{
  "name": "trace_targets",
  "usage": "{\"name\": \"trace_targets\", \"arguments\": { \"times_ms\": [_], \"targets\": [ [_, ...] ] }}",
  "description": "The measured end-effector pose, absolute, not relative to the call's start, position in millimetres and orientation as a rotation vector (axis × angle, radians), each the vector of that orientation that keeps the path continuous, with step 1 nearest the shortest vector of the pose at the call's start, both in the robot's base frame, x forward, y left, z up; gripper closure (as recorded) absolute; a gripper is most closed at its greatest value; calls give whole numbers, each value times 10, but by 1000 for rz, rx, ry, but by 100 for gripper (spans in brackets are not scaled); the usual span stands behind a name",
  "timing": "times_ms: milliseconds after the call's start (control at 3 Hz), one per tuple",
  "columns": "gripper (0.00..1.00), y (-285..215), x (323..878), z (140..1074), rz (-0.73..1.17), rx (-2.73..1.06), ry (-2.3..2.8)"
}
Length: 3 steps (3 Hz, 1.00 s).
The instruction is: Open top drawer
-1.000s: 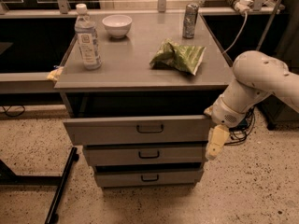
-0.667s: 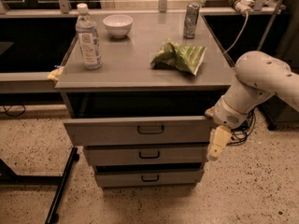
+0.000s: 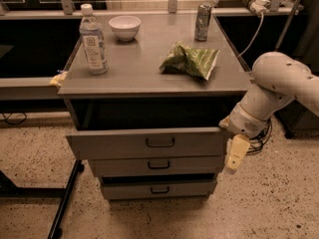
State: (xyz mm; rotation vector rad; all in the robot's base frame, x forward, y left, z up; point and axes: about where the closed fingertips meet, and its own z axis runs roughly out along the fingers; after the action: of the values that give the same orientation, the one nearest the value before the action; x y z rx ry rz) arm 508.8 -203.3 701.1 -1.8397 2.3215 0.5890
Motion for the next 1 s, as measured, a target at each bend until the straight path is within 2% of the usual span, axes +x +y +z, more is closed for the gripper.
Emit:
{"name": "trace_targets", "arguments": {
  "times_ms": [333,667,1000],
  "targets": [
    [0,-2033,5089,7044,589,-1840,2321],
    [0,-1993,4957,7120,697,-1900,2312],
    [0,-1758,5003,7290,927,-1962,2224]
  ]
}}
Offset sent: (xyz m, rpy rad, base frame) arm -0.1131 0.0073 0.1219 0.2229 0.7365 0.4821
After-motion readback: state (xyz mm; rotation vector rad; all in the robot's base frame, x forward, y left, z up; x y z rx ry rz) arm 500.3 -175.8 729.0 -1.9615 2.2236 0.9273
